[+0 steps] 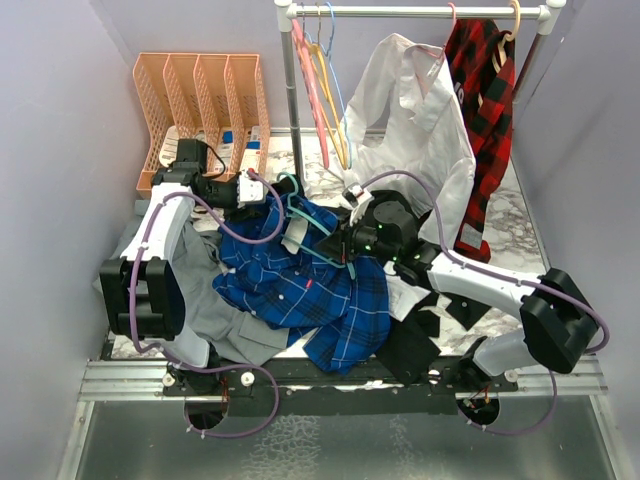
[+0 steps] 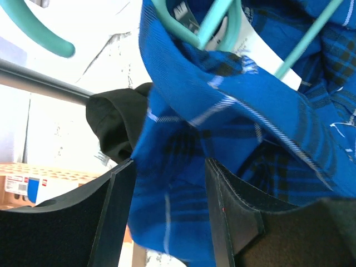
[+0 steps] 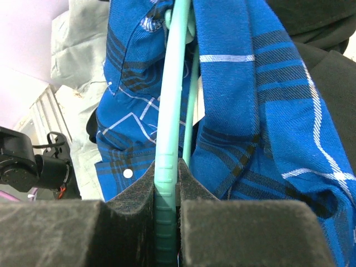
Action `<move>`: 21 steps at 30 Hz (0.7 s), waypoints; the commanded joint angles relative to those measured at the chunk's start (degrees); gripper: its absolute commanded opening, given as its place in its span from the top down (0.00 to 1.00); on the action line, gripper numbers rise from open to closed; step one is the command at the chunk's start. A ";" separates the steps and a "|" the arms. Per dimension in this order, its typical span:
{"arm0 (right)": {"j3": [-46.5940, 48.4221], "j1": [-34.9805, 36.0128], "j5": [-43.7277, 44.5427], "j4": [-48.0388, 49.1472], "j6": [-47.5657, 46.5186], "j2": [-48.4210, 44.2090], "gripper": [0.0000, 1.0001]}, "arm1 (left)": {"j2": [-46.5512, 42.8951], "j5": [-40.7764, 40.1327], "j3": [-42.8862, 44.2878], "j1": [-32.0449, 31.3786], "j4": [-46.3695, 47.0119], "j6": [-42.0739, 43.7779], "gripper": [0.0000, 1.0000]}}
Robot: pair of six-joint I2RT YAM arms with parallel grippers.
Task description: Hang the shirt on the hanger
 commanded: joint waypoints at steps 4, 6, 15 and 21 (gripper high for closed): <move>2.67 -0.17 -8.00 3.85 -0.77 1.74 0.99 | 1.62 4.18 1.87 -0.85 0.19 5.39 0.45; 3.09 -0.21 -9.63 3.49 -1.05 2.02 0.99 | 2.25 3.84 1.97 -0.94 0.21 6.22 0.45; 3.86 -0.29 -7.19 1.98 -2.80 0.85 0.99 | 3.98 2.86 2.44 -0.96 -7.57 11.02 0.49; 4.25 -0.56 -6.10 3.26 -1.88 0.21 0.99 | 3.69 0.85 1.94 -0.96 -13.05 13.79 0.94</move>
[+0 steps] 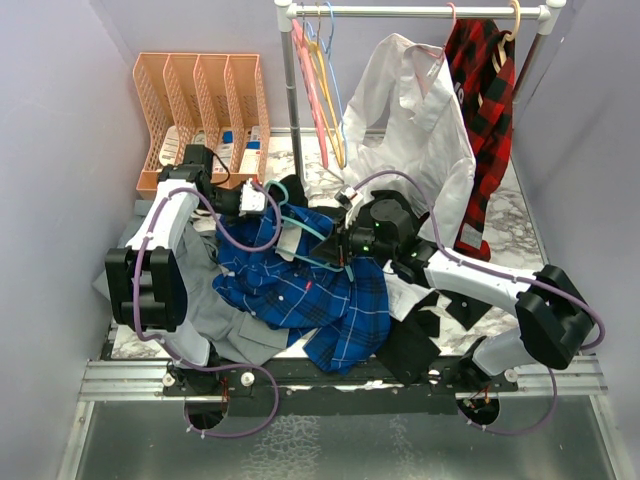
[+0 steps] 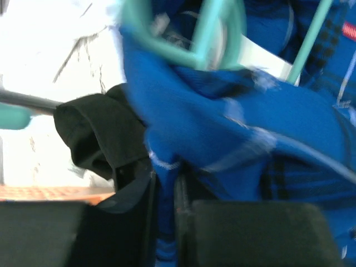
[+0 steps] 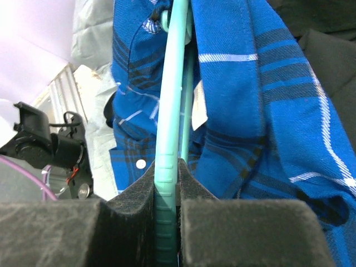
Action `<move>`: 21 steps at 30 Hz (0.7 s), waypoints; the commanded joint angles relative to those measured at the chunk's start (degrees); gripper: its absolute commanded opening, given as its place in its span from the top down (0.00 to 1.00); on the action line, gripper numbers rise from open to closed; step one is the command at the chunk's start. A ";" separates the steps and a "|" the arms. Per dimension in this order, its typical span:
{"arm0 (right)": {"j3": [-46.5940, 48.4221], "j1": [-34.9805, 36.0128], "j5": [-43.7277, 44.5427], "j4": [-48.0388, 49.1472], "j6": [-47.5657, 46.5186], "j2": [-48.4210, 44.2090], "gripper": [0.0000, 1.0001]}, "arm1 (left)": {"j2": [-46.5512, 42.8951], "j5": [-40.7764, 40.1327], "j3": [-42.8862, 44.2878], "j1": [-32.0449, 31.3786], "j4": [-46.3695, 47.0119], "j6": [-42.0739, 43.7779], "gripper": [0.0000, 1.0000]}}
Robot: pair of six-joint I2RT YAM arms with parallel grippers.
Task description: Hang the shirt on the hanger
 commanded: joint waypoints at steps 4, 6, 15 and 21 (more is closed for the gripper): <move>4.37 -0.26 -2.98 2.90 0.62 -1.96 0.99 | -1.32 3.33 1.85 -0.24 -13.75 8.18 1.00; 5.66 -0.29 -5.14 1.18 1.03 -2.66 0.95 | -1.64 3.99 2.83 -0.35 -20.52 14.49 1.00; 7.67 -0.26 -10.18 -18.15 2.05 -19.73 0.16 | -5.46 4.91 6.57 -0.85 -25.26 11.25 1.00; 1.92 -0.60 -12.35 -26.33 9.46 -36.60 0.15 | -6.16 6.37 9.15 -0.86 -25.31 6.45 1.00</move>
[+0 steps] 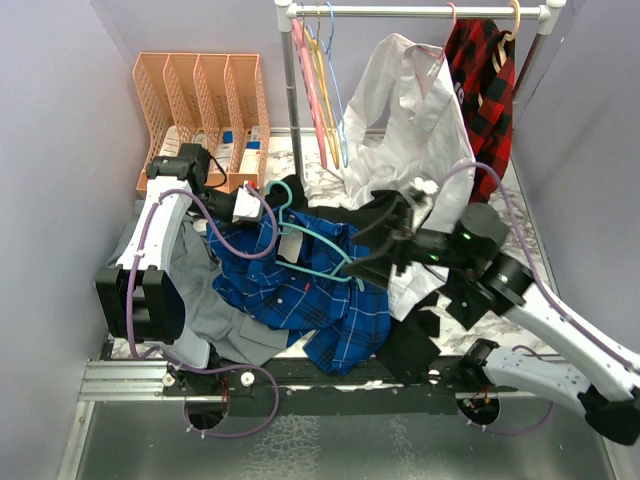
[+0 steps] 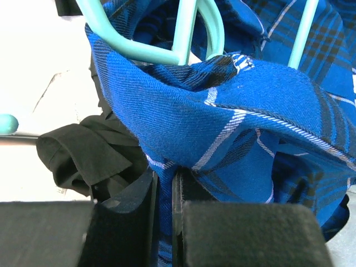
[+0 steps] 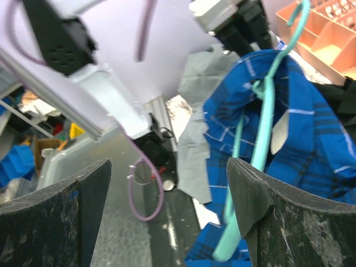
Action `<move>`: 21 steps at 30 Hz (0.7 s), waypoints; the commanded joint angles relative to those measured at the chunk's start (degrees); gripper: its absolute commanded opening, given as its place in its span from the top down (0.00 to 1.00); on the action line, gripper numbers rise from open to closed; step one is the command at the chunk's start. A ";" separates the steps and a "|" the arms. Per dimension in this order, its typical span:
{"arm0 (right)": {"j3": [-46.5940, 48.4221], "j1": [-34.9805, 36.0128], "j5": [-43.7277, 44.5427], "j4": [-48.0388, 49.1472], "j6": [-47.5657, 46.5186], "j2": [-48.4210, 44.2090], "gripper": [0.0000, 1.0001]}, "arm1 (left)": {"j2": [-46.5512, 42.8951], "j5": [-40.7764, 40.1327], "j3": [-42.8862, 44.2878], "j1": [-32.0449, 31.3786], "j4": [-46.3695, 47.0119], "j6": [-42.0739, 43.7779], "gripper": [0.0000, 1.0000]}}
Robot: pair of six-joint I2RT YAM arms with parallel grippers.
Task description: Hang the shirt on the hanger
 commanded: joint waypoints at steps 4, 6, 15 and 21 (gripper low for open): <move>-18.30 -0.15 -5.93 6.23 25.67 -21.41 0.15 | -1.38 9.94 6.52 0.78 -2.80 -8.54 1.00; -26.80 -0.15 -3.45 15.06 35.89 -27.28 0.15 | -1.37 11.20 7.30 0.90 -2.80 -9.78 1.00; -33.24 -0.15 -3.06 28.22 45.25 -18.50 0.26 | -1.37 10.71 10.84 0.84 -2.76 -14.67 1.00; -37.36 -0.15 2.10 49.62 55.57 -2.32 0.30 | -2.33 11.45 12.14 0.73 -2.73 -15.22 1.00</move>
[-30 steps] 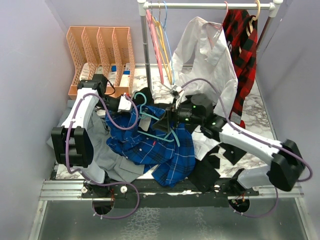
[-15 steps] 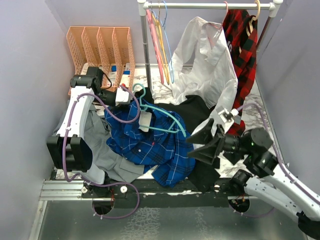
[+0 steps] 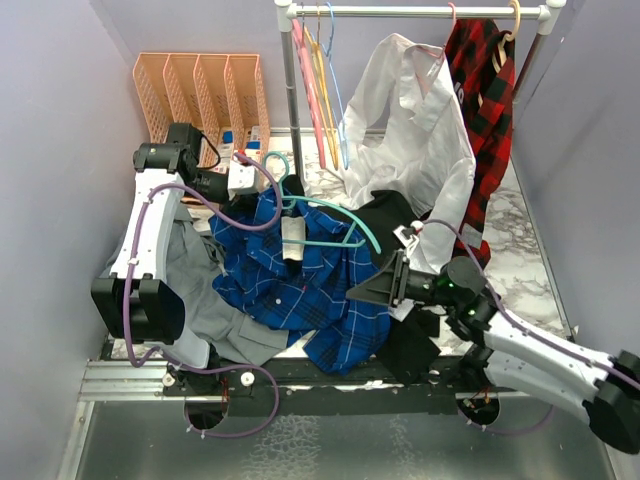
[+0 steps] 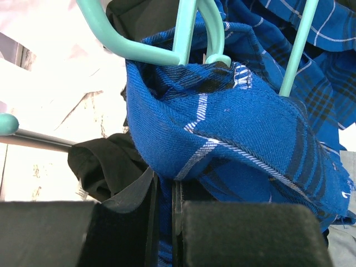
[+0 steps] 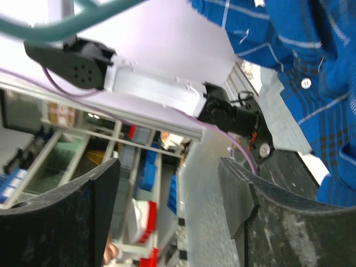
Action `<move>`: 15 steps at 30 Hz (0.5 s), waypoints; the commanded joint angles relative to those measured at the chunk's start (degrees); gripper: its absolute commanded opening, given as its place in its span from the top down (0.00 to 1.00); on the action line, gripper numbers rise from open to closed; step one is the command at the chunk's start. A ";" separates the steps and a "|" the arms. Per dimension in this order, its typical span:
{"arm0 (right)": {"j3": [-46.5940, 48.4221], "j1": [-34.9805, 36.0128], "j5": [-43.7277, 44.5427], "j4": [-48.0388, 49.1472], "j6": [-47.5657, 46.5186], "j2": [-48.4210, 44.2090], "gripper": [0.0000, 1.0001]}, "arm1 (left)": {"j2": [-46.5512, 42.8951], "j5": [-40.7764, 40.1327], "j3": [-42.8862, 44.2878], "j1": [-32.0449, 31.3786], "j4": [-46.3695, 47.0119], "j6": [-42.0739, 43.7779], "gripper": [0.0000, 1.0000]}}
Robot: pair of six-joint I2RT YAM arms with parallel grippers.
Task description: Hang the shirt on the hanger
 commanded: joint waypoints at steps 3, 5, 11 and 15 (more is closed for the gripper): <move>-6.46 -0.13 6.87 29.52 14.40 14.92 0.33 | -2.60 5.35 1.72 0.22 -1.30 -1.87 1.00; -6.10 -0.13 9.04 32.60 15.03 18.26 0.34 | -2.83 5.96 1.82 0.23 -1.38 -2.67 1.00; 4.25 0.48 13.95 20.10 1.64 20.12 0.38 | -3.14 5.95 2.18 -0.03 -1.38 -4.16 1.00; 8.13 0.51 20.11 10.96 -6.32 17.91 0.41 | -3.37 5.82 2.05 -0.04 -1.38 -4.67 1.00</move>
